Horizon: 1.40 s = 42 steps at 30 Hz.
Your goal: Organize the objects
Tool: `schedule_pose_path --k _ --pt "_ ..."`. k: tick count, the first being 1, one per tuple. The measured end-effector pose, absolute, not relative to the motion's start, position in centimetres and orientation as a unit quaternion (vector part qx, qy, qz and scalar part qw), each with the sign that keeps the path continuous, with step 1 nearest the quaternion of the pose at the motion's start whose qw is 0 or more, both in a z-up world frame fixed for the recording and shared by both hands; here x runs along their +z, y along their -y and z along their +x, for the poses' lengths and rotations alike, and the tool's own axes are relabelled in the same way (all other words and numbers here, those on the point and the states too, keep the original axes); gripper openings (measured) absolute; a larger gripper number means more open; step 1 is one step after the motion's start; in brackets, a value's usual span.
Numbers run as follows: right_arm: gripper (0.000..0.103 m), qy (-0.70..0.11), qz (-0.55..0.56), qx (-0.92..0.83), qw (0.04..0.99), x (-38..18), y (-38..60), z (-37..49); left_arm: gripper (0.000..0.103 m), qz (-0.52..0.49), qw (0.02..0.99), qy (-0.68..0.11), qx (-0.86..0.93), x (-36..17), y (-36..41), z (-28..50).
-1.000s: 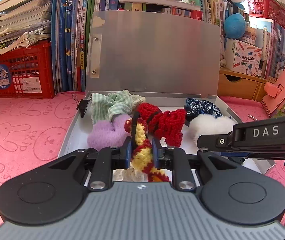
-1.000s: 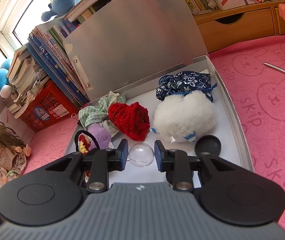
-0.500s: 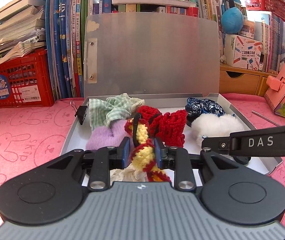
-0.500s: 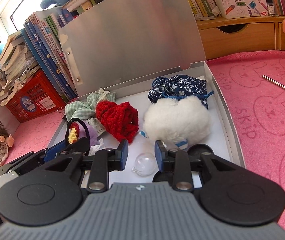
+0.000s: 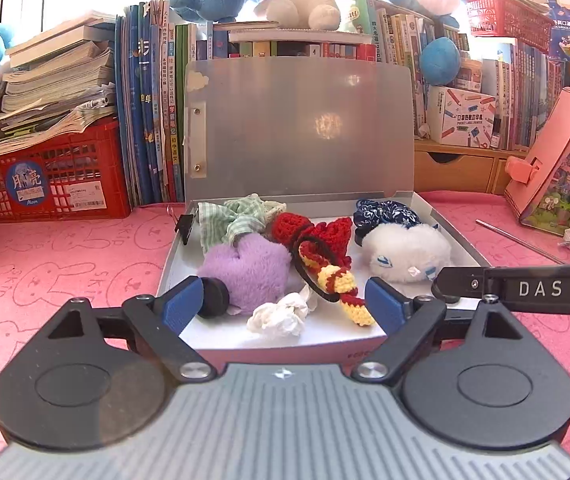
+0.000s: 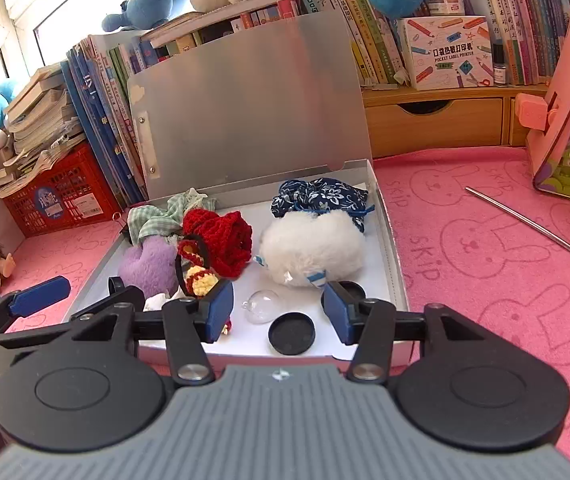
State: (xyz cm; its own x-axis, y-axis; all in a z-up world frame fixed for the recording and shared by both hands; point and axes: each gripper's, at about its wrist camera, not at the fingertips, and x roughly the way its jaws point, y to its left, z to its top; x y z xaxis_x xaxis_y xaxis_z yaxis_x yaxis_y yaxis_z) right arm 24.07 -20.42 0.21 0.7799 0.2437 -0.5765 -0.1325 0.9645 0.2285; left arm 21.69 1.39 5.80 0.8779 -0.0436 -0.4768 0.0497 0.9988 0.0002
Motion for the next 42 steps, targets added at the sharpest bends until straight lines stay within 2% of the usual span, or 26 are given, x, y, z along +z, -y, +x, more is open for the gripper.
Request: schedule_pose_path --k 7,19,27,35,42 --pt "0.075 -0.321 0.064 0.089 0.941 -0.7 20.9 19.5 0.095 -0.012 0.963 -0.268 -0.028 4.9 -2.1 16.7" --pt "0.078 -0.337 0.016 0.082 0.938 -3.0 20.4 12.0 0.096 -0.019 0.947 -0.319 -0.007 1.4 -3.4 10.2" --pt "0.081 -0.337 0.022 0.069 0.939 -3.7 20.8 10.4 0.097 -0.011 0.946 -0.324 0.006 0.6 -3.4 9.2" --pt "0.088 -0.317 -0.018 0.062 0.946 -4.4 19.6 9.8 0.103 0.001 0.947 -0.322 0.004 0.2 -2.8 9.2" --pt "0.096 -0.320 -0.010 0.051 0.946 -4.7 19.8 10.0 0.103 0.001 0.948 -0.317 0.007 0.0 -2.7 9.2"
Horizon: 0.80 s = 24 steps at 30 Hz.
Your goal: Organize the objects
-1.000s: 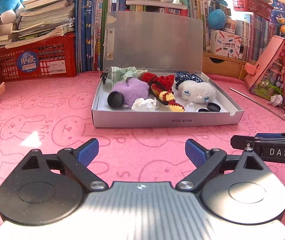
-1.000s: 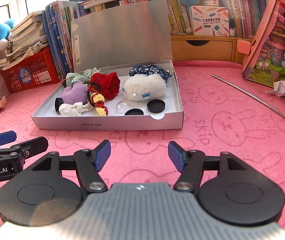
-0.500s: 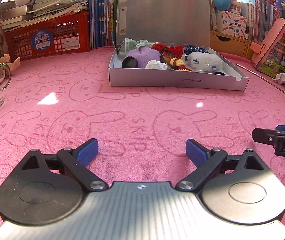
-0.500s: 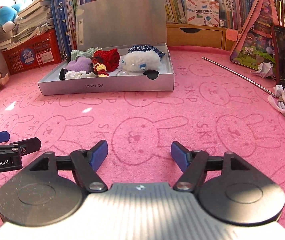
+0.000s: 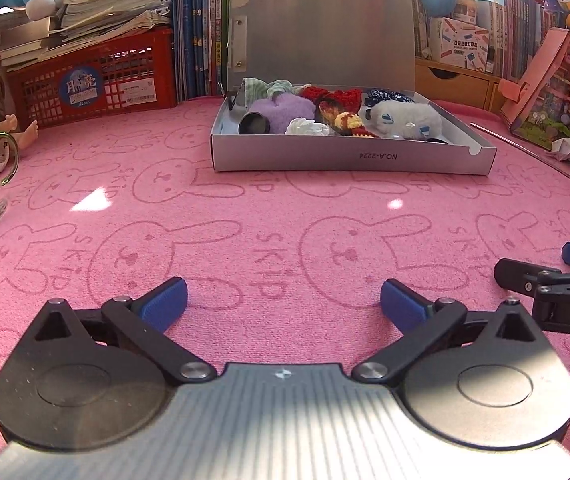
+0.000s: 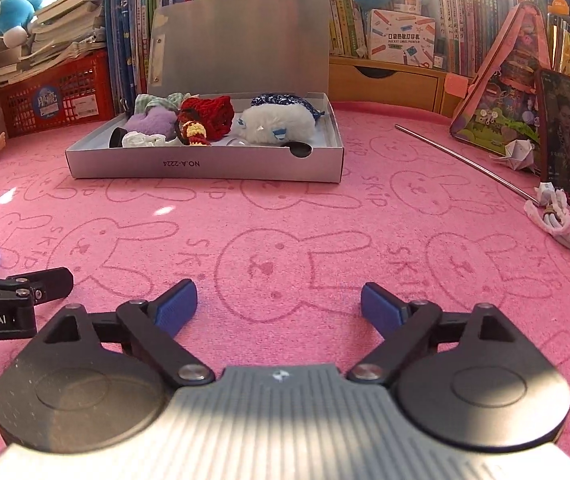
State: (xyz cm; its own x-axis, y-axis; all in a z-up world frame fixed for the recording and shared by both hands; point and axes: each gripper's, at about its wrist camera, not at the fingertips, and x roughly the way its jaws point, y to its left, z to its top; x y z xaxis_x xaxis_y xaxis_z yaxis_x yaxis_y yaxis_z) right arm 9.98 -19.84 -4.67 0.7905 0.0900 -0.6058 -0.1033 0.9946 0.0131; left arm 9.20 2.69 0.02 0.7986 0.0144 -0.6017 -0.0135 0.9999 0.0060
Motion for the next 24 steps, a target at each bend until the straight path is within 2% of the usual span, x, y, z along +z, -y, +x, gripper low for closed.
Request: schedule_pose_path --k 3,24 --pt "0.103 -0.325 -0.015 0.050 0.944 -4.80 19.59 10.10 0.103 0.001 0.949 -0.317 0.008 0.00 -2.68 9.15" --pt "0.103 -0.324 -0.012 0.050 0.945 -4.85 19.71 10.08 0.103 -0.004 0.948 -0.317 0.015 0.07 -2.84 9.11"
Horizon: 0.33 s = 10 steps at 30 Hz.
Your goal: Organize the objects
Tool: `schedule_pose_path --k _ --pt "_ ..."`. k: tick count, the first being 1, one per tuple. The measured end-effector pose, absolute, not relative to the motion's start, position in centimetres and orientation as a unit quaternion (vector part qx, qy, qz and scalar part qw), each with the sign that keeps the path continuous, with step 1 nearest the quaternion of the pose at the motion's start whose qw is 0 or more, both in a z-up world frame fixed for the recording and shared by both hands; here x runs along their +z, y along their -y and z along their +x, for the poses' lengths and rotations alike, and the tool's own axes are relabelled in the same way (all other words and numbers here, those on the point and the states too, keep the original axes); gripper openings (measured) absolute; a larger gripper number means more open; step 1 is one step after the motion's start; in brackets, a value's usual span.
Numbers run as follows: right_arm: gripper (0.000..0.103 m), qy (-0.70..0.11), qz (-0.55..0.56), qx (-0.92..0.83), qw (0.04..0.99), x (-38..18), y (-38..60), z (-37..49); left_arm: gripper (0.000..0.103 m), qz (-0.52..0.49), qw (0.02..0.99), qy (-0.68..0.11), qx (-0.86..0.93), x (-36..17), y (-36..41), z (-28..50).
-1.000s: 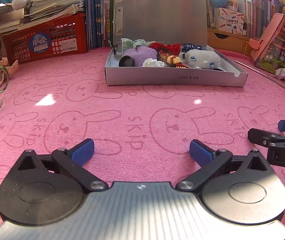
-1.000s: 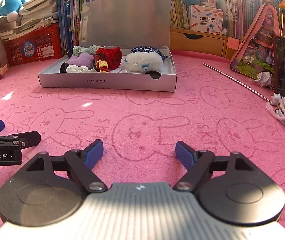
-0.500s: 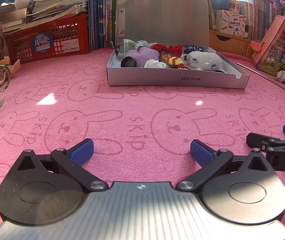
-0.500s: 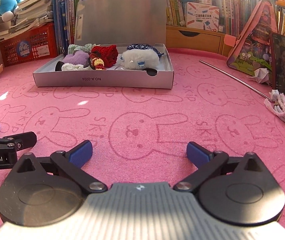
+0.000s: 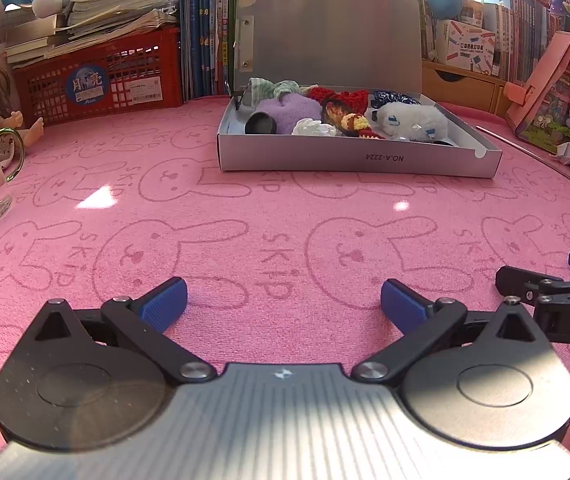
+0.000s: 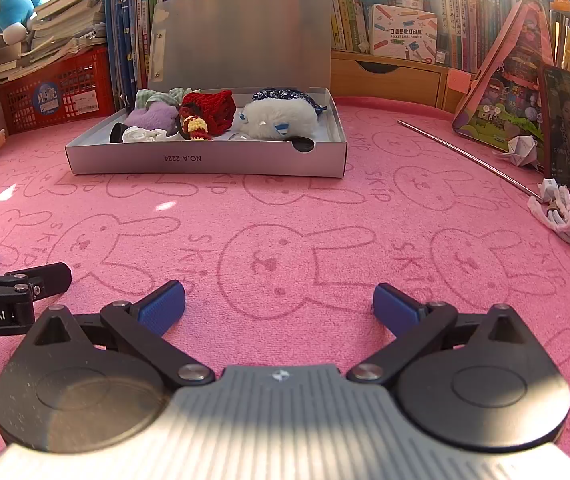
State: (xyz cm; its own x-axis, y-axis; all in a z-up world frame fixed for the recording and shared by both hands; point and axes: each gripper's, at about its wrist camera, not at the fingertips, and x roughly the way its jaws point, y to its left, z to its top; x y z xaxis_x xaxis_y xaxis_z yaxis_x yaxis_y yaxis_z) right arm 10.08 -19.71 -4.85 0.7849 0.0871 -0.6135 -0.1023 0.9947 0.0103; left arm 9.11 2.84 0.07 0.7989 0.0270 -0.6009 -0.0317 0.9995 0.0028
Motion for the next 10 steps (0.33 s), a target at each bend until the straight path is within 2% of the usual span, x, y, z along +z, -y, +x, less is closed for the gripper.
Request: schedule_pose_path --k 10 --pt "0.103 -0.324 -0.012 0.050 0.945 -4.86 19.72 10.09 0.103 -0.011 0.949 -0.314 0.013 0.06 -2.99 9.04"
